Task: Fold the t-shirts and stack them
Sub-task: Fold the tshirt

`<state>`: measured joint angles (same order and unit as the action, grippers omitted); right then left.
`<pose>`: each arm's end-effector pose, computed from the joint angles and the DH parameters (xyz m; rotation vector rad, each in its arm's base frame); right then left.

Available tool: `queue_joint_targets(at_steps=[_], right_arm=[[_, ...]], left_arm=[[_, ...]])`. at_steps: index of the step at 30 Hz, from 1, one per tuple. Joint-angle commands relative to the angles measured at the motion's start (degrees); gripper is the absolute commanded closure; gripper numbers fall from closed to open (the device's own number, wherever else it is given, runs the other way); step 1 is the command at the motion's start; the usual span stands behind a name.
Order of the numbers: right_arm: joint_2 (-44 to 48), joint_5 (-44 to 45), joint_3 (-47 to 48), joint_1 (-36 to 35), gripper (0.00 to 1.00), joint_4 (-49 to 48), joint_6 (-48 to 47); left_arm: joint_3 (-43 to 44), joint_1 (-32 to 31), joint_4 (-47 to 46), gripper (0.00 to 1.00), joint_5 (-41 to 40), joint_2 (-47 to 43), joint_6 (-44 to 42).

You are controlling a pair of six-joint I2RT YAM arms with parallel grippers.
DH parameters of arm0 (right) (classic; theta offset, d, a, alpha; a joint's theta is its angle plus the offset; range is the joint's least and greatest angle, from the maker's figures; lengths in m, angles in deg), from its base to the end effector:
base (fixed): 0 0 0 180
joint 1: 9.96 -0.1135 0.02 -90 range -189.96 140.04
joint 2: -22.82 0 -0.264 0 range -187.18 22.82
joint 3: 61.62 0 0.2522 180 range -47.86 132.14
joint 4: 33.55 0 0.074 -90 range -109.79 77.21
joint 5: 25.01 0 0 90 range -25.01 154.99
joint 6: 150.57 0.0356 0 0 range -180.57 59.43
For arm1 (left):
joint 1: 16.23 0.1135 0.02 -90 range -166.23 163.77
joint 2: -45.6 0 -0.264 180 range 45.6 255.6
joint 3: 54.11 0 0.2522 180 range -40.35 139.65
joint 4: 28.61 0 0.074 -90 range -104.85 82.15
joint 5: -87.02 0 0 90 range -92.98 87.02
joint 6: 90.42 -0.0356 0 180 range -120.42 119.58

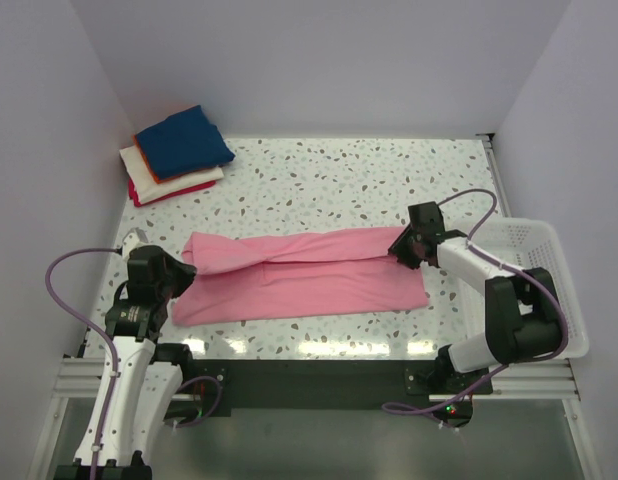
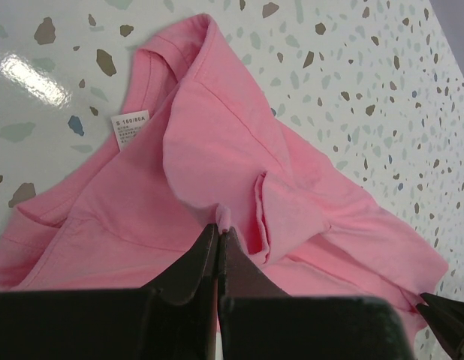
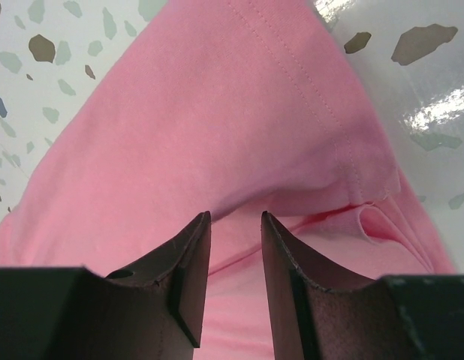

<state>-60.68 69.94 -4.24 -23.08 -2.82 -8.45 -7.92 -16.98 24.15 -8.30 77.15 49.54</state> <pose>0.2699 0.0598 0.1731 0.8962 2.4309 0.3213 0.1252 0.0017 0.2478 -0.9870 2.0327 -0.3757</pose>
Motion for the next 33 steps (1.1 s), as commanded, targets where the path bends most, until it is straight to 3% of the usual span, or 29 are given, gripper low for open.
queue_joint_targets(at_steps=[1, 6, 14, 33], right_arm=[[-0.60, 0.85, 1.38, -0.06, 0.63, -2.82, 1.23], [-1.75, 0.94, 1.56, -0.23, 0.66, -3.17, 1.23], [-1.40, 0.94, 2.26, -0.23, 1.00, -2.03, 1.23], [8.27, 2.08, -0.46, -0.23, 1.00, 2.80, -1.23]], left_arm=[[0.36, 0.40, -1.56, 1.00, 0.31, -0.09, -0.65], [0.45, 0.40, -1.47, 1.00, 0.23, 0.09, -0.65], [0.97, 0.40, -0.86, 1.00, -0.13, -0.17, -0.56], [3.52, 0.40, 2.83, 1.00, -2.59, -0.79, 0.84]])
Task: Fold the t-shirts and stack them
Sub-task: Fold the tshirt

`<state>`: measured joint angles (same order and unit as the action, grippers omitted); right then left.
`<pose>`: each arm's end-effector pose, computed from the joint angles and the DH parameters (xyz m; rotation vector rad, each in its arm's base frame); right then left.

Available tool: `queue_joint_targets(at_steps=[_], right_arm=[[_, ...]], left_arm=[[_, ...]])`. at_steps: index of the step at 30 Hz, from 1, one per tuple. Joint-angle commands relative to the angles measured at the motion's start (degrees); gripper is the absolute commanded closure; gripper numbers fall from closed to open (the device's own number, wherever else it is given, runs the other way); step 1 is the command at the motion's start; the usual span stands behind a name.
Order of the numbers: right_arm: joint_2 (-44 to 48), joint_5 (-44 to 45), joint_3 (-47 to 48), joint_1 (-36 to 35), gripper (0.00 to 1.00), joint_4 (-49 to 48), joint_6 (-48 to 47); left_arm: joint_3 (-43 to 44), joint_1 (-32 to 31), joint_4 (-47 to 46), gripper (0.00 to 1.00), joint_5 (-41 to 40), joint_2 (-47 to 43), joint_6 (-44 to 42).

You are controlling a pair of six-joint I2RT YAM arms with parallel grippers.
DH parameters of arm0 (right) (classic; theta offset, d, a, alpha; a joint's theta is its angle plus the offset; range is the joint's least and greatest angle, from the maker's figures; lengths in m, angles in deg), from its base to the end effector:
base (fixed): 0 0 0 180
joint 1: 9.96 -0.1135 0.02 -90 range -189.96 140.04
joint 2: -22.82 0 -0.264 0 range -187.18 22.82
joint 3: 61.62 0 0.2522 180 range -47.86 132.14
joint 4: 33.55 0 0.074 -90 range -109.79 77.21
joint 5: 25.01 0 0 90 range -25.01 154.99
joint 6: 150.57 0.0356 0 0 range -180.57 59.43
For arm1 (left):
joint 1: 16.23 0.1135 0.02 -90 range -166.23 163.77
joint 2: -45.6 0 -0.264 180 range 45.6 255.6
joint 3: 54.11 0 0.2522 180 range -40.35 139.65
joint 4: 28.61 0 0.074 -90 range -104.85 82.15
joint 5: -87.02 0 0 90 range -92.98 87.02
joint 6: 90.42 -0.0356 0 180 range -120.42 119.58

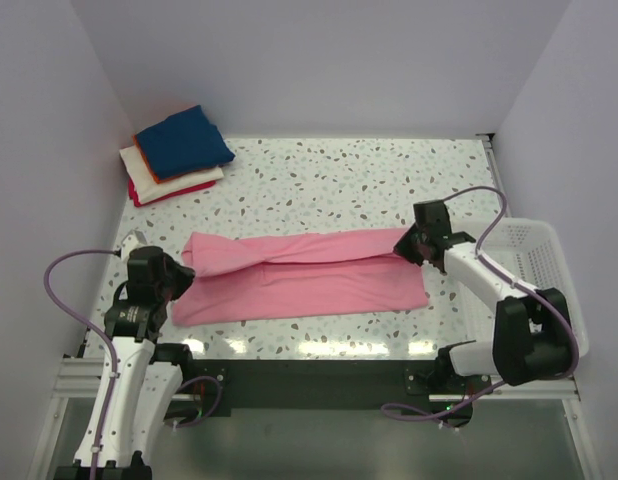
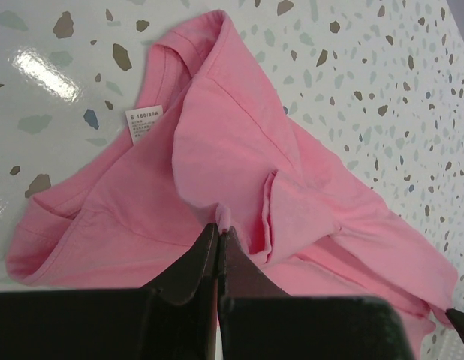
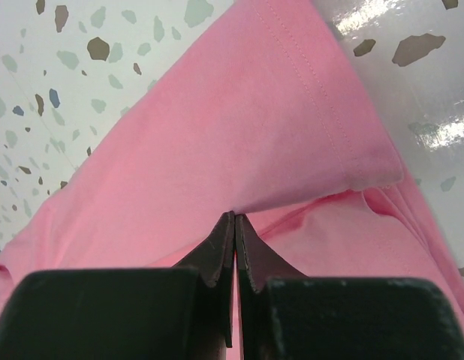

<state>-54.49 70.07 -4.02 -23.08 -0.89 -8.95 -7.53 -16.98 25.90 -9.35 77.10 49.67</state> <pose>0.2600 0.0574 0.1993 0.8657 2.3637 0.3648 0.1229 0.0023 0.2476 -1.0047 2.0439 -0.3472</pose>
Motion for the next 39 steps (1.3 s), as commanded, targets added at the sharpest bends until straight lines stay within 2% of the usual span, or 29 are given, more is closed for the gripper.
queue_joint_targets(at_steps=[1, 11, 14, 17, 20, 27, 35, 39], right_arm=[[2.43, 1.95, -1.11, -0.23, 1.00, 0.97, -0.81], [4.81, 0.20, -4.72, -0.32, 0.99, 0.18, -1.43], [6.03, -2.52, -6.21, -0.23, 0.91, -0.88, -1.87], [8.57, -3.76, -7.45, -0.76, 0.77, -1.23, -2.74], [10.86, -3.85, -7.62, -0.94, 0.70, 0.35, -3.89], [14.04, -2.45, -6.23, -1.82, 0.71, 1.93, -5.47], [6.40, -1.39, 0.28, -2.52, 0.73, 1.50, -7.93], [3.06, -1.48, 2.04, -5.67, 0.74, 0.09, -8.20]], left_arm=[[3.13, 0.40, 1.52, 1.00, -1.97, -0.83, 0.89], [0.58, 0.40, 1.88, 1.00, -1.63, -1.27, 3.35], [-1.17, 0.40, 1.00, 1.00, -0.75, -0.92, 3.79], [-3.19, 0.40, -0.41, 1.00, 0.57, -0.22, 4.14], [-3.99, 0.40, -1.46, 1.00, 1.54, 0.39, 4.67], [-5.31, 0.40, -3.22, 0.93, 2.59, 1.98, 5.29], [-6.98, 0.40, -5.42, 0.93, 2.68, 4.26, 5.64], [-8.12, 0.40, -7.78, 0.91, 4.52, 5.84, 4.93]])
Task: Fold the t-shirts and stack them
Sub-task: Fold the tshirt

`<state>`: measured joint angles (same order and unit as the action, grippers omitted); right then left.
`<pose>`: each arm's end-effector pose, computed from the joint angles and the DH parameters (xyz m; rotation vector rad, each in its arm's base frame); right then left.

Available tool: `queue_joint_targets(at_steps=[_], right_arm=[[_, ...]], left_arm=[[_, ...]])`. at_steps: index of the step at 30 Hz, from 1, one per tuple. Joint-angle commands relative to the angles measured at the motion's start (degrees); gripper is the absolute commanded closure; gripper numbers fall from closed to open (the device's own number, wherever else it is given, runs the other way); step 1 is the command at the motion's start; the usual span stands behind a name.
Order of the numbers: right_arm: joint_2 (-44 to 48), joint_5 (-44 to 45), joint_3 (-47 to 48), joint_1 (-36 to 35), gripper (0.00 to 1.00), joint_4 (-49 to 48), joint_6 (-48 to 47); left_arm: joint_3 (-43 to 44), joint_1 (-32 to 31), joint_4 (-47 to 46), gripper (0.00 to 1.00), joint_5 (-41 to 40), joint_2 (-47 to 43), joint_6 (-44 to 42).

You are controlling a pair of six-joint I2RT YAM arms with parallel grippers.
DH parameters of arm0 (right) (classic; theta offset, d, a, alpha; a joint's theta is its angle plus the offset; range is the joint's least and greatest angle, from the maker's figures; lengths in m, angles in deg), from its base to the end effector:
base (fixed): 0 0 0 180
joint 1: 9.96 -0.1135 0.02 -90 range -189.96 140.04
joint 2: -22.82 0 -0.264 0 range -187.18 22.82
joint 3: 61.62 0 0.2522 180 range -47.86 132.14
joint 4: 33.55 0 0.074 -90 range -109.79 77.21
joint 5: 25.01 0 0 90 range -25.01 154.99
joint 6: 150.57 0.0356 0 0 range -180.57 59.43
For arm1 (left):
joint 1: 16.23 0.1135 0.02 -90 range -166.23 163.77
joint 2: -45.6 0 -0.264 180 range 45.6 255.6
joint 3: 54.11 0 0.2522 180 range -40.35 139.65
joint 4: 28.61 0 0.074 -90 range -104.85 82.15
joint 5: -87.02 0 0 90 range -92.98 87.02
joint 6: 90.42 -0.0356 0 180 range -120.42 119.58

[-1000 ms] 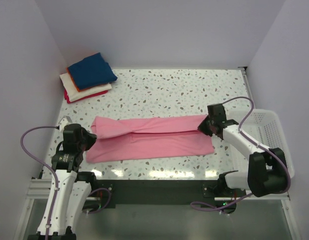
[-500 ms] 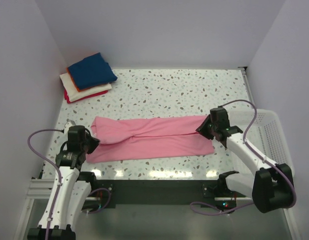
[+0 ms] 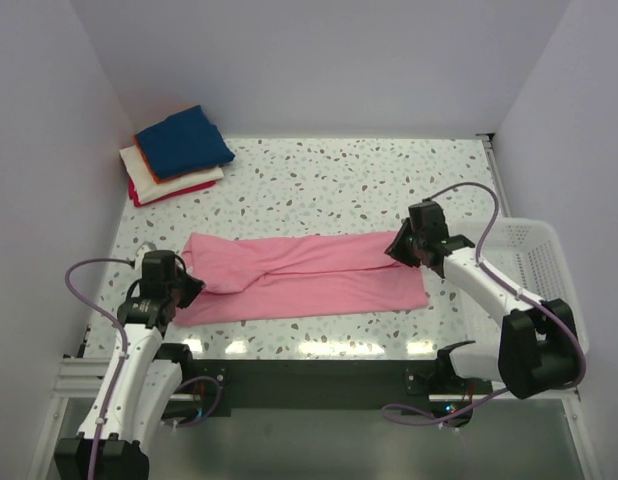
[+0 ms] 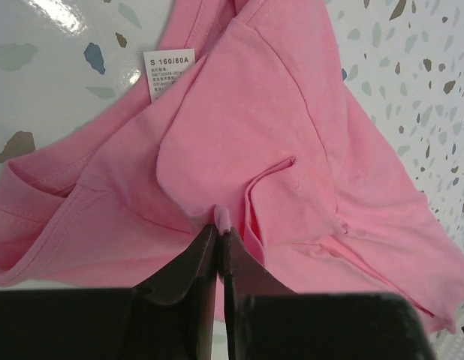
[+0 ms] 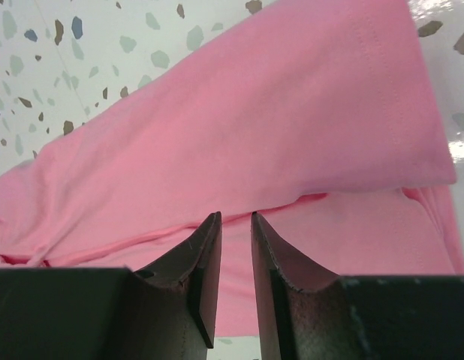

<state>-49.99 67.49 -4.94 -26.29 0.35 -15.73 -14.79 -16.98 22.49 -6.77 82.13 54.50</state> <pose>0.2448 0.0701 0.2117 0.6319 2.4069 0.4137 0.1326 0.0006 0.2011 -1.1403 2.1622 -0.3630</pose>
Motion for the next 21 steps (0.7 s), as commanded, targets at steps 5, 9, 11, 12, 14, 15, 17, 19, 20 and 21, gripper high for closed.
queue_joint_targets(at_steps=[5, 9, 11, 12, 14, 15, 17, 19, 20, 21], right_arm=[[-6.97, 4.70, 6.91, -8.36, 0.73, -0.54, -3.70], [-10.85, 6.28, 9.90, -8.45, 0.72, 0.51, -6.69], [-12.17, 7.51, 11.56, -8.53, 0.72, 0.95, -8.00], [-13.65, 8.82, 12.10, -8.53, 0.72, 1.39, -8.27], [-14.98, 9.71, 13.67, -8.53, 0.72, 1.74, -8.71], [-16.64, 9.80, 14.12, -8.53, 0.72, 2.00, -8.98], [-18.23, 10.85, 15.09, -8.53, 0.73, 2.36, -8.81], [-20.16, 11.91, 15.70, -8.53, 0.73, 4.29, -8.37], [-20.52, 13.65, 15.71, -8.53, 0.73, 4.73, -7.84], [-20.70, 14.54, 15.45, -8.45, 0.74, 5.51, -7.58]], left_arm=[[-2.01, 0.40, -5.26, 0.59, 2.91, 1.00, 0.28], [1.32, 0.40, -3.69, 0.42, 1.52, -0.06, -0.86], [4.14, 0.32, -3.33, 0.42, 0.11, -0.24, -1.74], [4.75, 0.40, -3.59, 0.42, -1.03, -0.15, -1.92], [5.99, 0.40, -4.55, 0.42, -1.66, 1.51, -2.01], [6.25, 0.32, -5.86, 0.42, -0.96, 2.48, -2.18], [6.78, 0.40, -6.93, 0.43, -0.52, 5.73, -2.18], [6.52, 0.31, -8.94, 0.43, -0.25, 8.71, -2.36], [6.17, 0.31, -10.17, 0.43, 0.10, 9.77, -2.44], [5.91, 0.31, -12.10, 0.44, 0.36, 10.92, -2.44]])
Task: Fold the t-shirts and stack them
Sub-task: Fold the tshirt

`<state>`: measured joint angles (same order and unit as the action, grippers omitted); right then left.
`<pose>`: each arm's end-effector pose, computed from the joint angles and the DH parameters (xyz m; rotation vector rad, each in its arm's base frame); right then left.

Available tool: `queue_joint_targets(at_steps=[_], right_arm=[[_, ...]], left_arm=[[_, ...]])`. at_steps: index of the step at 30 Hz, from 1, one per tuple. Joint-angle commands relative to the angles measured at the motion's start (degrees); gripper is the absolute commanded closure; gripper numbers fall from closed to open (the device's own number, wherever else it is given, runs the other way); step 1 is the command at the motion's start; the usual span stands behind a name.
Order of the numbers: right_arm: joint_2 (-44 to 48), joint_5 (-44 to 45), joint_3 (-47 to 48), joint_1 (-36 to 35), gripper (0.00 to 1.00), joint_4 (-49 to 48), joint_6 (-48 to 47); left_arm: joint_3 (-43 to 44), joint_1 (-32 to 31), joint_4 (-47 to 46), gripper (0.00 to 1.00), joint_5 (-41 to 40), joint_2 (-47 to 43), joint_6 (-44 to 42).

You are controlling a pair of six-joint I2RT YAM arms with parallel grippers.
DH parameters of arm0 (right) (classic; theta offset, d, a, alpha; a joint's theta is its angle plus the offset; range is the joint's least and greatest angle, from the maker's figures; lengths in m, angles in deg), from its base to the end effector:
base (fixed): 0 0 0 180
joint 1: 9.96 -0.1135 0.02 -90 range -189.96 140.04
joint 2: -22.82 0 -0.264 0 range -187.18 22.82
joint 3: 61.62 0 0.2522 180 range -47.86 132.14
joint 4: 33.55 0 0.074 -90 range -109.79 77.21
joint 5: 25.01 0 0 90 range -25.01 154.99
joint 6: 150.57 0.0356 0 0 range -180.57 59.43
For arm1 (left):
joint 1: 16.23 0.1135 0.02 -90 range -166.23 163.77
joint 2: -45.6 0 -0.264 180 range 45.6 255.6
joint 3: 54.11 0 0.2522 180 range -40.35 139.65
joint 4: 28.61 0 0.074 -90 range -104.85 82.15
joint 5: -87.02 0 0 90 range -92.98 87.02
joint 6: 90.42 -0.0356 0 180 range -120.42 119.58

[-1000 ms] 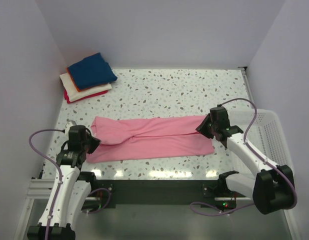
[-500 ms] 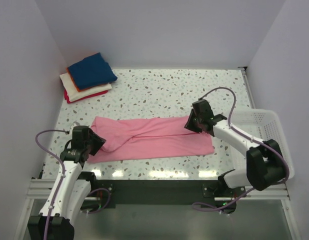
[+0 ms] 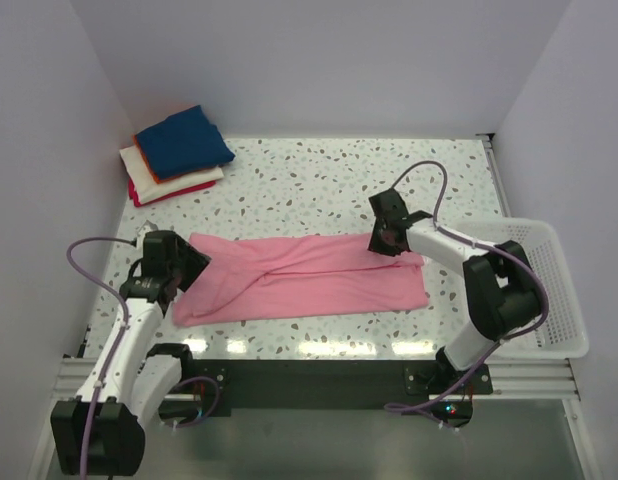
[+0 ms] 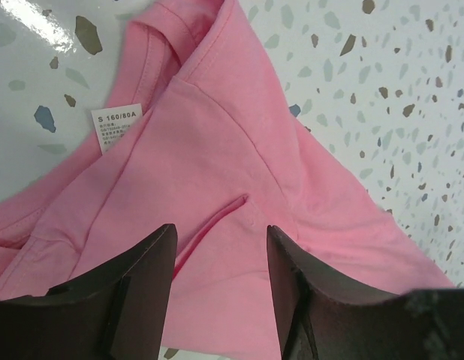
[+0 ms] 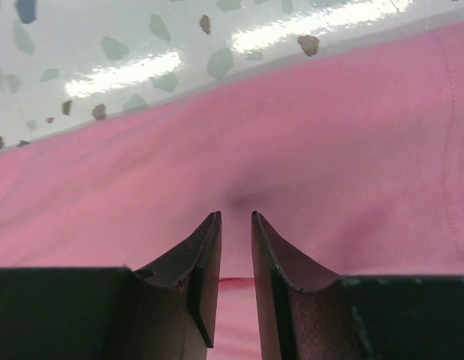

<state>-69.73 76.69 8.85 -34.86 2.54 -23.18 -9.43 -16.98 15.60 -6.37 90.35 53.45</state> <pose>0.2959 0.1294 0.1899 0.3528 2.5363 0.1530 0.1631 0.0000 0.2226 -1.0894 2.1131 -0.3973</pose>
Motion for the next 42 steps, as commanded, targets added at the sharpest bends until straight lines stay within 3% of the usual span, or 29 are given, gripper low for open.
queue_joint_targets(at_steps=[1, 9, 20, 24, 29, 35, 42], right_arm=[[-1.05, 6.04, 1.30, 0.03, 0.74, 3.34, 0.23], [1.06, 8.42, -4.93, 0.47, 0.74, 3.25, 2.87], [5.19, 5.27, -10.73, 1.18, 0.74, 1.33, 6.11], [10.70, 1.66, -15.48, 1.18, 0.75, -0.88, 8.66], [21.08, -5.45, -25.84, 0.82, 0.75, -3.60, 13.58], [34.35, -8.54, -34.11, -2.77, 0.75, -3.69, 19.30], [31.31, -5.47, -32.98, -19.79, 0.75, -6.58, 25.97]], left_arm=[[0.03, 0.31, -6.02, 0.45, 0.23, 5.32, -0.96], [-3.06, -0.74, -14.63, 0.47, -1.34, 16.31, 2.21], [2.56, -4.51, -17.98, 0.47, -7.84, 32.93, 3.88], [12.90, -10.83, -16.05, 0.47, -10.66, 44.24, 3.79], [25.75, -14.18, -14.56, 0.47, -11.28, 56.56, 0.89], [46.66, -17.87, -12.80, 0.46, -6.90, 73.88, -7.01], [78.10, -21.57, -8.48, 0.38, -1.10, 94.78, -15.88]])
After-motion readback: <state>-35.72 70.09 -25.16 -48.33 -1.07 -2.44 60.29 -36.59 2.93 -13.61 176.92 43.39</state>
